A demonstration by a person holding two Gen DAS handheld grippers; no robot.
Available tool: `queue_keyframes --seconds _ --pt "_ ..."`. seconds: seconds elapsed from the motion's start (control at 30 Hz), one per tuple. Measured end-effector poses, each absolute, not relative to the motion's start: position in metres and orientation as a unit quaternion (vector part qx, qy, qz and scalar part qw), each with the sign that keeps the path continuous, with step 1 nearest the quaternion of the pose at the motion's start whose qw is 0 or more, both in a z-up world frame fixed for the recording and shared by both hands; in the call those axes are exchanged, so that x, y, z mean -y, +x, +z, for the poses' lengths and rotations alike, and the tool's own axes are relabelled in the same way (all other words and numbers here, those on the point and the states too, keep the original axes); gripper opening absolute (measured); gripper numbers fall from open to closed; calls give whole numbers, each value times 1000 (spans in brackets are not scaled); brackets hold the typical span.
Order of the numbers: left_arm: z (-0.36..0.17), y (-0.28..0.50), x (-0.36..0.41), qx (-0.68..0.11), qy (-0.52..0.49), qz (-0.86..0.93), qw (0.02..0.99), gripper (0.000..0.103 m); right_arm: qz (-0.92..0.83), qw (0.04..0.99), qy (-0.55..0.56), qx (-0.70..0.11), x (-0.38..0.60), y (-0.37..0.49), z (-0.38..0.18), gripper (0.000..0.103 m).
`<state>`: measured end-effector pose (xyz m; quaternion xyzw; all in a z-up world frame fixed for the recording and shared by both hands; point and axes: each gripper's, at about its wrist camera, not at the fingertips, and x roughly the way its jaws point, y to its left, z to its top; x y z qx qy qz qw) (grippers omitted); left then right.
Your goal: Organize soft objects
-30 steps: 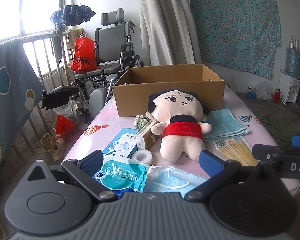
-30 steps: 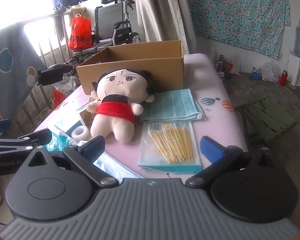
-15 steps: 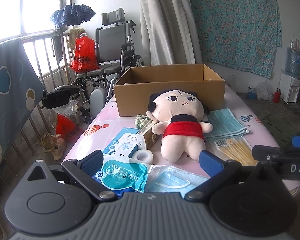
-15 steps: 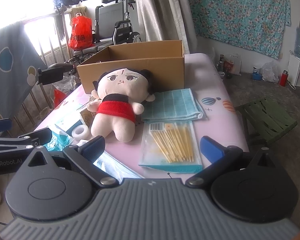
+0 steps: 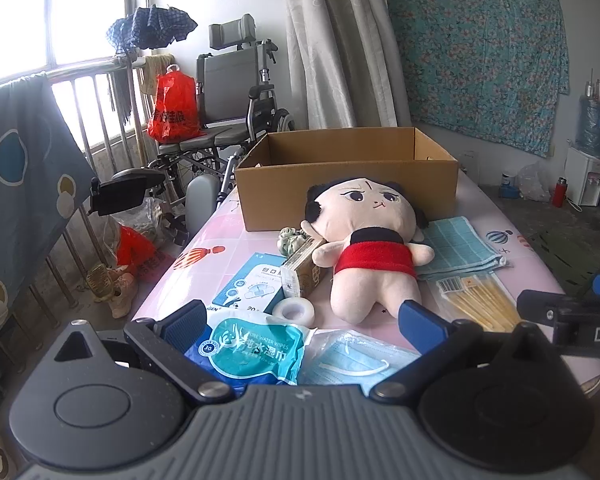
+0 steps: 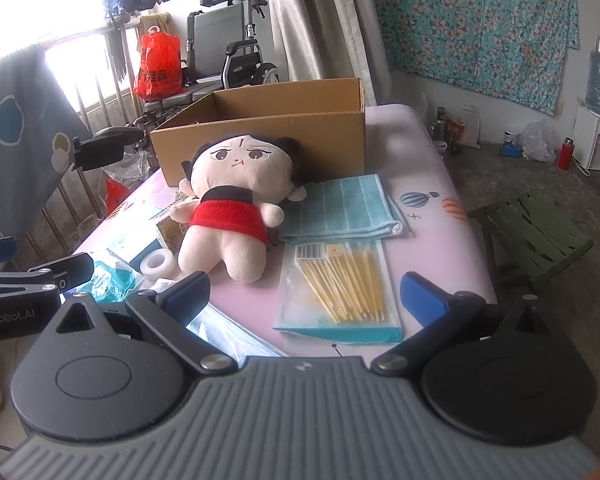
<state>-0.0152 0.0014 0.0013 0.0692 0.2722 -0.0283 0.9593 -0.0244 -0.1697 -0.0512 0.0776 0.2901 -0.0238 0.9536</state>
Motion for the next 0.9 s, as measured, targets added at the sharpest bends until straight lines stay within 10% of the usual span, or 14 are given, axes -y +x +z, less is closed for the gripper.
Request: queue_keyframes --seconds 0.9 --pt "-1 -16 4 -276 74 -33 958 103 -25 953 80 -293 170 -24 -51 102"
